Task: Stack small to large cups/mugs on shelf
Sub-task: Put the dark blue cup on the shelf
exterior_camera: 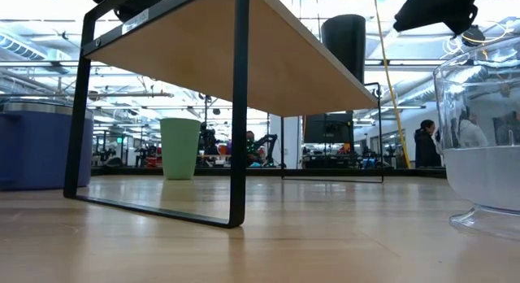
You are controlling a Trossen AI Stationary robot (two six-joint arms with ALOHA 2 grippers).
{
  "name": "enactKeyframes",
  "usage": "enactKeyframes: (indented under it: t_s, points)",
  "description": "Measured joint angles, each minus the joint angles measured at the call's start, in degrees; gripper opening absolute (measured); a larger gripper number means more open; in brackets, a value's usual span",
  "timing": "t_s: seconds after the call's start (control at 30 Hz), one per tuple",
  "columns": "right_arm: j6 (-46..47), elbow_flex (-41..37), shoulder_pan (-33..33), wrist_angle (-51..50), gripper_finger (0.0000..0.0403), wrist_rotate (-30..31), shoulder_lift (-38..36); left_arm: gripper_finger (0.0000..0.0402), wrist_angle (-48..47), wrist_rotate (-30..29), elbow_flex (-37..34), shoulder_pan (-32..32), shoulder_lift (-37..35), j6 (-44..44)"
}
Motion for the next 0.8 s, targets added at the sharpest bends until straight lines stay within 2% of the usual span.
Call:
enactKeyframes:
  t_s: [0.17, 0.4, 0.53, 0.8]
  points:
    - [-0.59, 0.02, 1.18, 8.01, 0.0072, 0.64, 4.75, 0.0118, -2.49, -0.08, 0.0, -1.2, 0.0, 1.46]
    - [-8.0, 0.02, 1.22, 24.65, 0.0072, 0.81, 11.55, 0.0118, -3.75, -0.07, 0.0, -1.16, 0.0, 2.08]
    - [-10.35, 0.02, 2.12, 33.28, 0.0072, 4.27, 16.01, 0.0118, -3.73, -0.88, 0.0, -1.17, 0.09, 0.88]
    - [-11.55, 0.04, 5.34, 44.6, 0.0072, 6.61, 21.27, 0.0118, 2.3, -1.76, -3.6, -2.34, 0.57, 1.04]
